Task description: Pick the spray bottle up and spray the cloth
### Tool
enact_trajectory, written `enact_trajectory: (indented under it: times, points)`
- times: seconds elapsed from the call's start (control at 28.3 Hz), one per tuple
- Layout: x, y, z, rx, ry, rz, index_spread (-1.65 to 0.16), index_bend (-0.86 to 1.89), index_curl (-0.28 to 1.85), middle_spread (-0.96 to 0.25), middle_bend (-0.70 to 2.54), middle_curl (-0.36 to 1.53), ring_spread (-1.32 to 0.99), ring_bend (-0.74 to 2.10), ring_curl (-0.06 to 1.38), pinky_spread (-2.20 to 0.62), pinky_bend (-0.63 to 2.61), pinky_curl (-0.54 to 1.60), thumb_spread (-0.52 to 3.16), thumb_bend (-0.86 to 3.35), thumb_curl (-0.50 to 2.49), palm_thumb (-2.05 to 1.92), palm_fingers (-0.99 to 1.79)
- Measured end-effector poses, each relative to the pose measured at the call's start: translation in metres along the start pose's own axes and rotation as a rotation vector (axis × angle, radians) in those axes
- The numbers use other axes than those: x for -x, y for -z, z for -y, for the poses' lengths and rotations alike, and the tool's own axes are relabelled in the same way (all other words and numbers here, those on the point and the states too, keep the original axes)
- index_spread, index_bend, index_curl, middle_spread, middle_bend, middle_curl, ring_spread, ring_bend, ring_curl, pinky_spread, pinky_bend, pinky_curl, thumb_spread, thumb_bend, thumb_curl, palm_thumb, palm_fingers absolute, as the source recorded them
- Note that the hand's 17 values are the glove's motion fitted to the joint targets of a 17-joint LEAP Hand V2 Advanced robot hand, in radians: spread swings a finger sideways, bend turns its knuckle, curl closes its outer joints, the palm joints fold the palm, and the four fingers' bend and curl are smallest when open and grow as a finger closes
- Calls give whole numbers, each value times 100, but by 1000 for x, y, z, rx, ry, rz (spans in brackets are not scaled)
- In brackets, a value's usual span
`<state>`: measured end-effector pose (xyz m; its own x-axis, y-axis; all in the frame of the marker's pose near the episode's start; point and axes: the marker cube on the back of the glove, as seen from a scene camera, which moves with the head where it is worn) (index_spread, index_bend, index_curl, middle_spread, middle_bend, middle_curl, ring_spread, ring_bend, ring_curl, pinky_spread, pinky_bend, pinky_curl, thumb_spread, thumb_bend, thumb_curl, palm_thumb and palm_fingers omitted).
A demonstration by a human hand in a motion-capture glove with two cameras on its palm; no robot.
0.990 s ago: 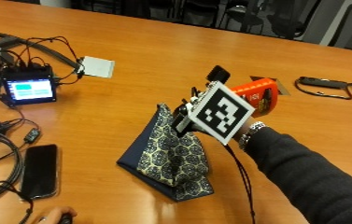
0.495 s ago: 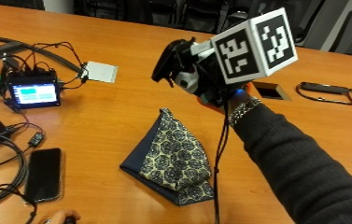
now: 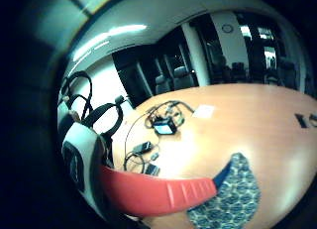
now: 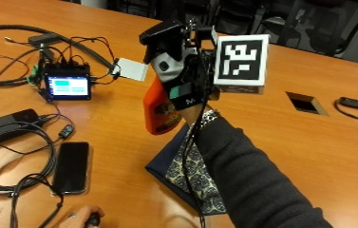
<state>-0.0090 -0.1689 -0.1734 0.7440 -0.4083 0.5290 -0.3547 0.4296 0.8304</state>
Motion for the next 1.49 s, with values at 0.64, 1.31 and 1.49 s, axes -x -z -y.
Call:
enact_trajectory:
  times: [0.64, 1.31, 1.49]
  points:
    - [-117, -39, -72, -100, -431, 71, -28, 24, 58, -19, 55, 52, -19, 70, 46, -30, 56, 44, 54, -3, 77, 89, 138]
    - [-100, -35, -41, -119, -343, 12, -28, 23, 58, -20, 54, 52, -19, 70, 46, -31, 55, 43, 55, -3, 77, 89, 138]
    - [-91, -37, -26, -132, -322, 19, -28, 22, 58, -20, 55, 53, -20, 70, 46, -31, 55, 43, 56, -3, 77, 88, 138]
